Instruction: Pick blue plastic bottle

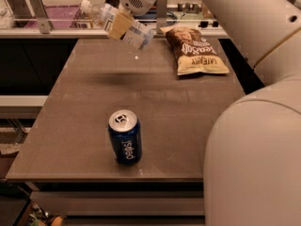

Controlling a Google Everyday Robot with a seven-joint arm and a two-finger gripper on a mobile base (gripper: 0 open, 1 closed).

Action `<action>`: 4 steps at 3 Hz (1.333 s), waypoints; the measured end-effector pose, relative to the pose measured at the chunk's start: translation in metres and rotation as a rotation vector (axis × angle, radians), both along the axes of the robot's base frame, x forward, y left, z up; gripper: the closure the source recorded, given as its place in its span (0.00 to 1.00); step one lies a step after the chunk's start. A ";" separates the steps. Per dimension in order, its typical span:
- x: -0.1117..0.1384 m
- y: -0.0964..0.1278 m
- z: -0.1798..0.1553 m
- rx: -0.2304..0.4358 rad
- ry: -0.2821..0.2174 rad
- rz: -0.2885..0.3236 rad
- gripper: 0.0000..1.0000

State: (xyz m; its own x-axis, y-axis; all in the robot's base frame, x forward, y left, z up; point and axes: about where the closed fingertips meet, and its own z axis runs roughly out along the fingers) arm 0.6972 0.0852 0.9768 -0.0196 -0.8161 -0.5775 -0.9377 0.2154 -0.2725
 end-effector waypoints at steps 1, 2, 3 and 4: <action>-0.006 0.002 0.009 0.094 -0.006 0.003 1.00; -0.010 0.004 0.017 0.183 -0.009 -0.010 1.00; -0.009 0.009 0.019 0.263 0.003 -0.020 1.00; -0.005 0.013 0.018 0.342 0.016 -0.019 1.00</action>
Offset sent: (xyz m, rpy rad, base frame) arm -0.0144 0.0011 0.0294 0.2953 -0.0206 -0.0340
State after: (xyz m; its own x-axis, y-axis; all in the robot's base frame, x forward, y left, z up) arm 0.6923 0.0981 0.9944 -0.0442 -0.5749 -0.8170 -0.9365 0.3087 -0.1665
